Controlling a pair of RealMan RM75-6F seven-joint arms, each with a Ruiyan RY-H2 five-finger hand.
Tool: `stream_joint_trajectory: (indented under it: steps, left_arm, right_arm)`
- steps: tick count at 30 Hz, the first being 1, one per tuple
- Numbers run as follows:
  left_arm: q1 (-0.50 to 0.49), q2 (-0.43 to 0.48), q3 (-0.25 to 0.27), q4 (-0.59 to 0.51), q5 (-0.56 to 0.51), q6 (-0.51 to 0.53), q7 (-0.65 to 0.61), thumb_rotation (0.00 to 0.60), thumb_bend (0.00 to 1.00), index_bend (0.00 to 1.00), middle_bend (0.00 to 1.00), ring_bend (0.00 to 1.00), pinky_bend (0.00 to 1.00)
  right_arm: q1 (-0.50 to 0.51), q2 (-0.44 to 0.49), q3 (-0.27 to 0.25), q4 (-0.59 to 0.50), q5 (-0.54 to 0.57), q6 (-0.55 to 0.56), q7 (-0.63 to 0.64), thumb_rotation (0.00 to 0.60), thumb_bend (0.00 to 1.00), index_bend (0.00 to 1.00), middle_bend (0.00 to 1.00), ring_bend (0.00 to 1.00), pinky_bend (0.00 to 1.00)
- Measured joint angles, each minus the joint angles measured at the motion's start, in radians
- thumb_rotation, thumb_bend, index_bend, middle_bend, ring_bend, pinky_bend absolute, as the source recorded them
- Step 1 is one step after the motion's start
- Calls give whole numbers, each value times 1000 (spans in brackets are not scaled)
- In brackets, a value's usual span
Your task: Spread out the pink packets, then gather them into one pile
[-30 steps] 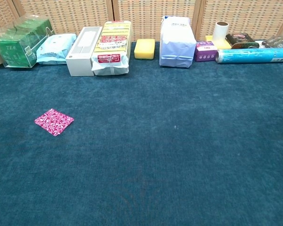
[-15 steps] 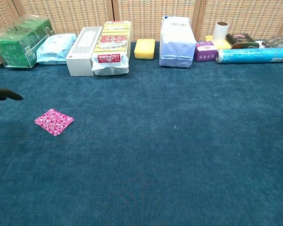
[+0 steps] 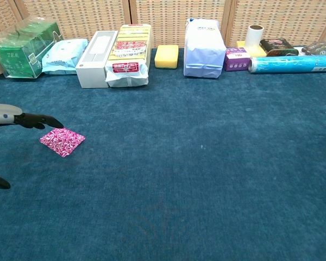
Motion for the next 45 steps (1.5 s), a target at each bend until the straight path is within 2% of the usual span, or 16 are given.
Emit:
stream_joint_trajectory:
  steps: [10,24,45]
  left_arm:
    - [-61,-96,5,69,-43,8,5,600,29,0,0,0,0]
    - [-123,-121,44,101,-152,-3,34,600,29,0,0,0,0]
    - [-159,-109,113,115,-184,-13,6,600,30,0,0,0,0]
  right_arm:
    - [1,0,-6,-4,-4,-6,-11,600,0,104,1,0,0]
    - [-2,1,-4,-9,-4,1,-18,600,0,103,1,0,0]
    - [-5,7,-7,-10,-4,-1,-2,600,0,103,1,0,0]
